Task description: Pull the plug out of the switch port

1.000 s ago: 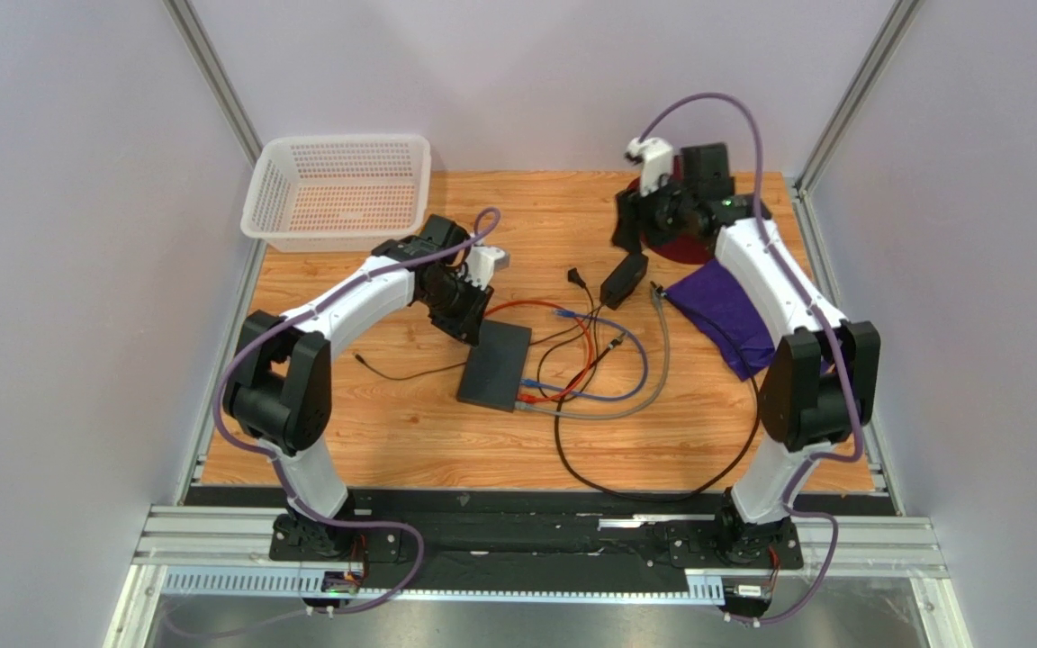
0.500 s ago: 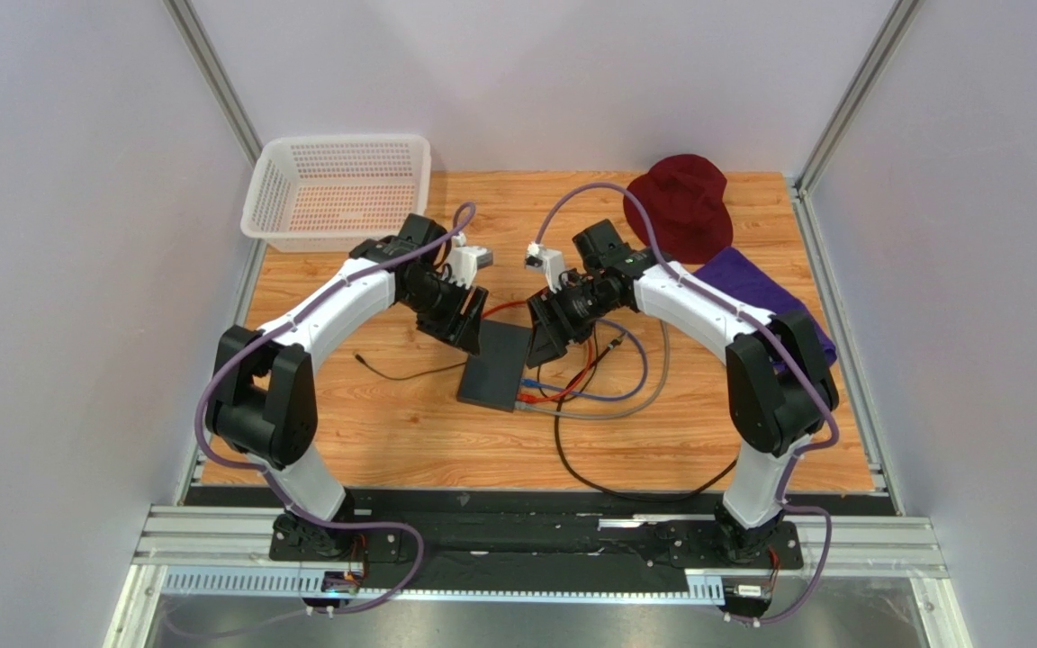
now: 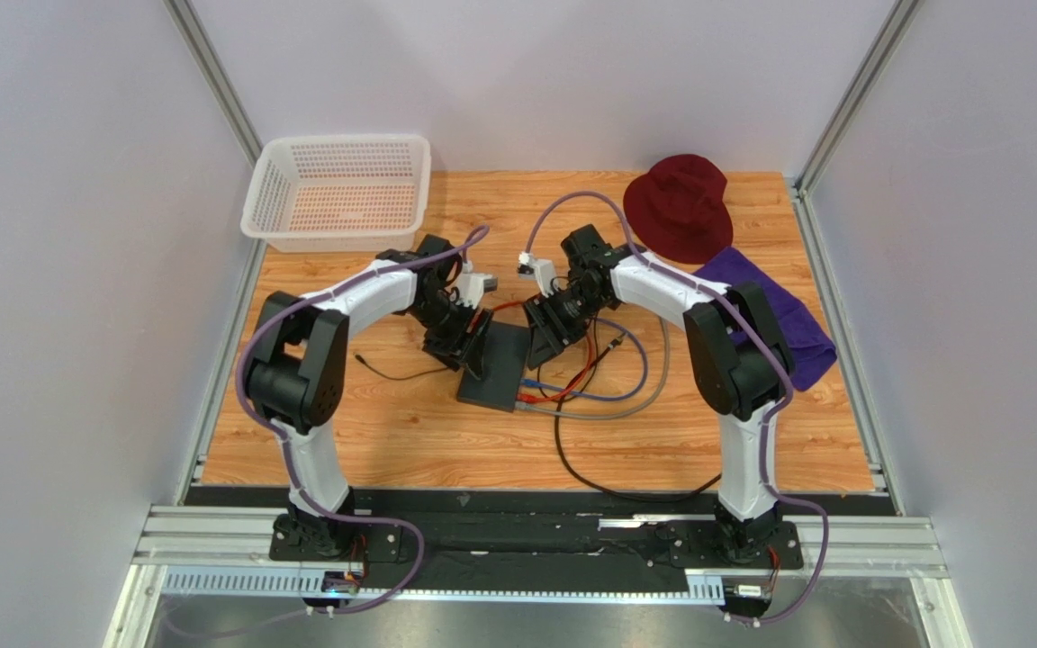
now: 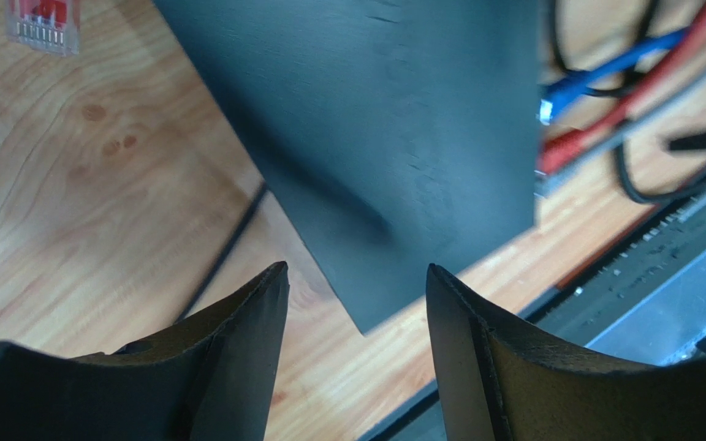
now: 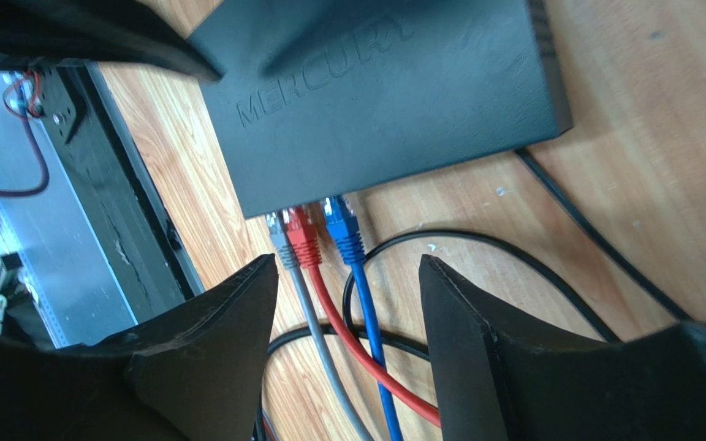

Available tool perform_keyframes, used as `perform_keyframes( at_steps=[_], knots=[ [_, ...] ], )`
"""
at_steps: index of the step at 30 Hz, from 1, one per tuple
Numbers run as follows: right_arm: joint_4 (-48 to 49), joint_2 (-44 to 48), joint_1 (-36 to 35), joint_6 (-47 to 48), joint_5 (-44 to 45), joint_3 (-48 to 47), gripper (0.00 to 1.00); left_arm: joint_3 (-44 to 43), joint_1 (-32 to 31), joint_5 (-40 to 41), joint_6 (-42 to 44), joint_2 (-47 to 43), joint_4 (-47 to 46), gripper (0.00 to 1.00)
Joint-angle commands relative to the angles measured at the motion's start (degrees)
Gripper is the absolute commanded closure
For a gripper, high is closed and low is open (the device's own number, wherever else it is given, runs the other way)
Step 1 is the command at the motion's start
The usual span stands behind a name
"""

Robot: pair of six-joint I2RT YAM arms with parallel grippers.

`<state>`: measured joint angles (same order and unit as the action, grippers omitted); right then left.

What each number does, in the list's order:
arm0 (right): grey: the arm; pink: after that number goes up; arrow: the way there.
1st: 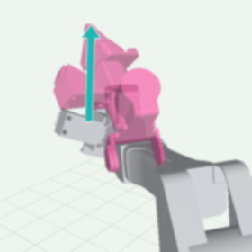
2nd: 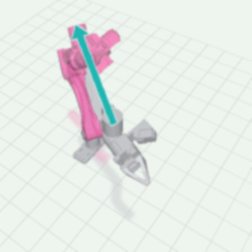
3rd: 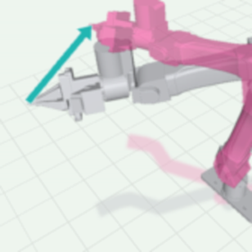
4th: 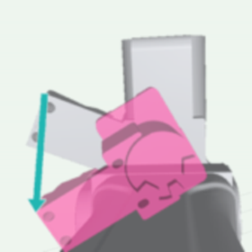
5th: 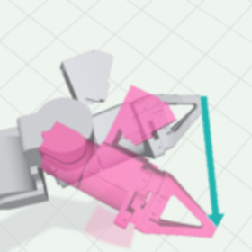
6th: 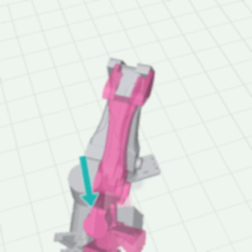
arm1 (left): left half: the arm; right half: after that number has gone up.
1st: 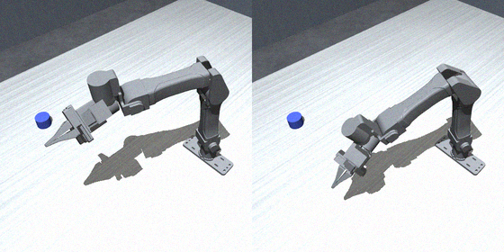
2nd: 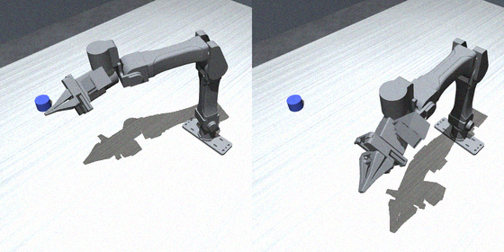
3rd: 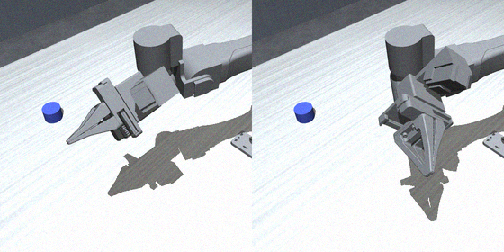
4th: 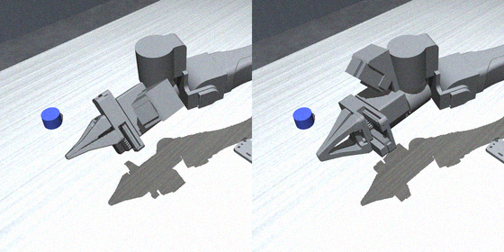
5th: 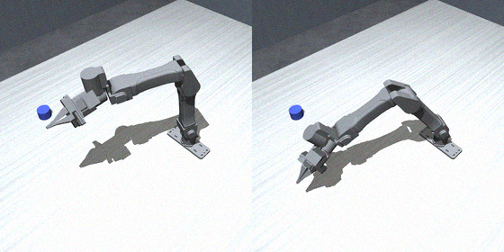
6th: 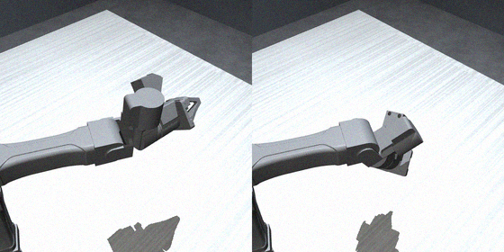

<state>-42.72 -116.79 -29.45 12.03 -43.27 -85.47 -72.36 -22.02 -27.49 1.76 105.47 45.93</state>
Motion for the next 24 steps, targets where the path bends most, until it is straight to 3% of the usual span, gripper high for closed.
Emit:
perform_keyframes(
  at_steps=[1, 9, 17, 24],
  knots=[
    [0.44, 4.38, -0.78, 3.34, -1.29, 3.29, 0.38, -2.34, 0.49, 2.35, -1.5, 3.86, 0.03, 0.35],
    [-2.81, 2.37, -0.69, 5.46, -13.33, 2.51, 0.37, -5.95, 1.72, 2.87, -1.5, 10.8, 3.73, 0.42],
    [-7.12, -6.51, -0.34, 7.83, -16.14, -5.67, 0.43, -6.48, 0.75, 4.11, -2.9, 12.21, 4.69, 0.51],
    [-5.89, -10.56, -0.34, 6.43, -12.47, -8.22, 0.44, -5.78, -0.21, 4.72, -2.99, 13.18, 3.99, 0.48]
  ],
)
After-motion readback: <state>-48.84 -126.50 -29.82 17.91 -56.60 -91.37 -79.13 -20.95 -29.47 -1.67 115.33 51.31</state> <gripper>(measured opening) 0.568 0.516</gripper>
